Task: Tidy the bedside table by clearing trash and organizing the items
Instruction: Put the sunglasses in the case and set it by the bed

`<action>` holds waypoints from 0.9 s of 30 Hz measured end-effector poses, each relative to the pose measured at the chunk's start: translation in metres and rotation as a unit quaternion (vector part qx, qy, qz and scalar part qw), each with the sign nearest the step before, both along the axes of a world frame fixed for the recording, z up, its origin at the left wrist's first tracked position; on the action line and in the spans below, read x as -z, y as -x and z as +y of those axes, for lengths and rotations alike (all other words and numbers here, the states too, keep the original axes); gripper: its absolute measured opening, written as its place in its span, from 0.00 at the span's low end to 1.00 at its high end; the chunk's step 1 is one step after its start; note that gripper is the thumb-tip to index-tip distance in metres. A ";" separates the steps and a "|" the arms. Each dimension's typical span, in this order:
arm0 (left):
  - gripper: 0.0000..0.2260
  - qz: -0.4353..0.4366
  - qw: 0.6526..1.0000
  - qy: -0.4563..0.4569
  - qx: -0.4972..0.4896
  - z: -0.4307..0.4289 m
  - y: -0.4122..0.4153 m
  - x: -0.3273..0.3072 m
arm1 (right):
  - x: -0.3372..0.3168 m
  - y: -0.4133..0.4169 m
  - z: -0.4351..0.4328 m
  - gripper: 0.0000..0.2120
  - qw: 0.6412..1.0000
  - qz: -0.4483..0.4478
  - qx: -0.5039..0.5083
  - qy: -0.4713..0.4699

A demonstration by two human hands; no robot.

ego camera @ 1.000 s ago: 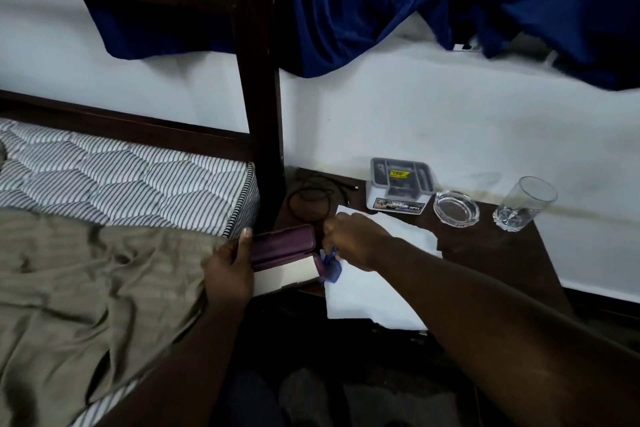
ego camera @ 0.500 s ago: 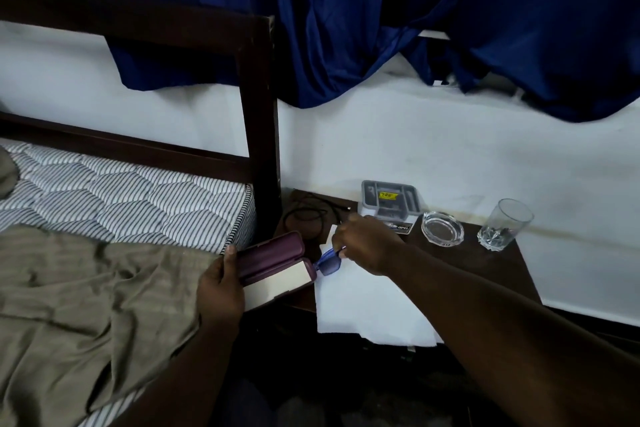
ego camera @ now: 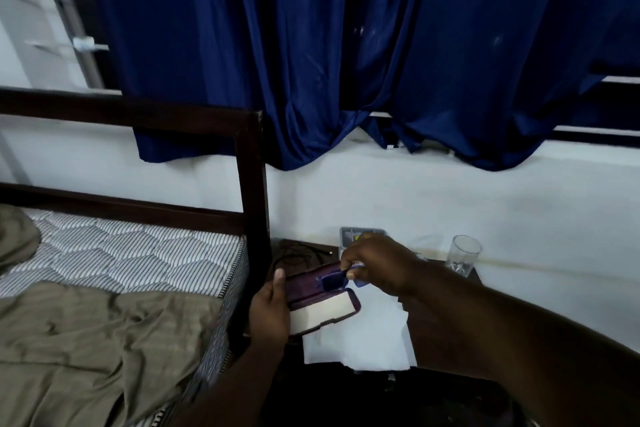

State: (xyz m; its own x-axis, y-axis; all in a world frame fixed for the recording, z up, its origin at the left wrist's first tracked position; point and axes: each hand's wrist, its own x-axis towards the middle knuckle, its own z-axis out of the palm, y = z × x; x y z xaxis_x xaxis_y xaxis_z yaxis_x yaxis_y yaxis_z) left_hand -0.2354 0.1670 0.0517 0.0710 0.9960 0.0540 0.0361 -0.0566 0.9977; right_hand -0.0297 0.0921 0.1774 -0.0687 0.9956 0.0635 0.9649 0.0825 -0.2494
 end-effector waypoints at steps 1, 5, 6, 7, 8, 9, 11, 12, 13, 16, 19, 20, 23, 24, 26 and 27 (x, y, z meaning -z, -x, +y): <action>0.25 -0.008 1.000 -0.001 0.012 -0.004 -0.009 -0.008 | -0.006 0.000 -0.007 0.05 1.000 0.002 0.002 0.000; 0.23 -0.042 0.995 -0.001 0.090 -0.025 -0.037 -0.044 | -0.027 -0.002 -0.034 0.06 1.000 -0.002 0.024 0.012; 0.24 -0.050 0.993 0.005 0.107 -0.030 -0.044 -0.054 | -0.033 -0.003 -0.041 0.06 0.999 -0.003 0.032 0.013; 0.25 -0.049 0.992 0.008 0.118 -0.034 -0.049 -0.063 | -0.037 -0.004 -0.047 0.06 0.999 -0.002 0.040 0.014; 0.26 -0.043 0.991 0.007 0.126 -0.039 -0.054 -0.072 | -0.043 -0.006 -0.054 0.06 0.999 -0.002 0.050 0.015; 0.27 -0.034 0.991 0.005 0.133 -0.043 -0.058 -0.081 | -0.048 -0.008 -0.062 0.06 0.998 0.000 0.056 0.014; 0.28 -0.020 0.989 0.002 0.149 -0.050 -0.067 -0.096 | -0.057 -0.013 -0.077 0.06 0.998 0.002 0.064 0.009; 0.28 -0.015 0.988 0.001 0.155 -0.053 -0.072 -0.102 | -0.062 -0.015 -0.083 0.05 0.998 -0.003 0.066 0.005; 0.29 -0.011 0.987 0.001 0.161 -0.056 -0.076 -0.109 | -0.066 -0.017 -0.090 0.05 0.998 -0.010 0.068 0.000; 0.29 -0.003 0.986 0.010 0.169 -0.064 -0.088 -0.123 | -0.076 -0.023 -0.106 0.04 0.998 -0.022 0.065 -0.013; 0.29 0.003 0.984 0.012 0.175 -0.071 -0.095 -0.131 | -0.086 -0.026 -0.118 0.02 0.998 -0.024 0.063 -0.011; 0.29 0.006 0.984 0.011 0.176 -0.073 -0.096 -0.133 | -0.088 -0.027 -0.121 0.02 0.998 -0.021 0.065 -0.005; 0.28 0.006 0.984 0.017 0.178 -0.079 -0.100 -0.138 | -0.093 -0.031 -0.128 0.01 0.997 -0.020 0.074 0.004; 0.29 0.007 0.984 0.019 0.177 -0.081 -0.101 -0.140 | -0.093 -0.032 -0.129 0.01 0.997 -0.019 0.077 0.003; 0.29 0.010 0.984 0.019 0.176 -0.083 -0.104 -0.143 | -0.093 -0.034 -0.132 0.01 0.996 -0.019 0.083 0.001; 0.29 0.013 0.985 0.018 0.173 -0.084 -0.105 -0.143 | -0.093 -0.035 -0.132 0.02 0.996 -0.021 0.084 -0.001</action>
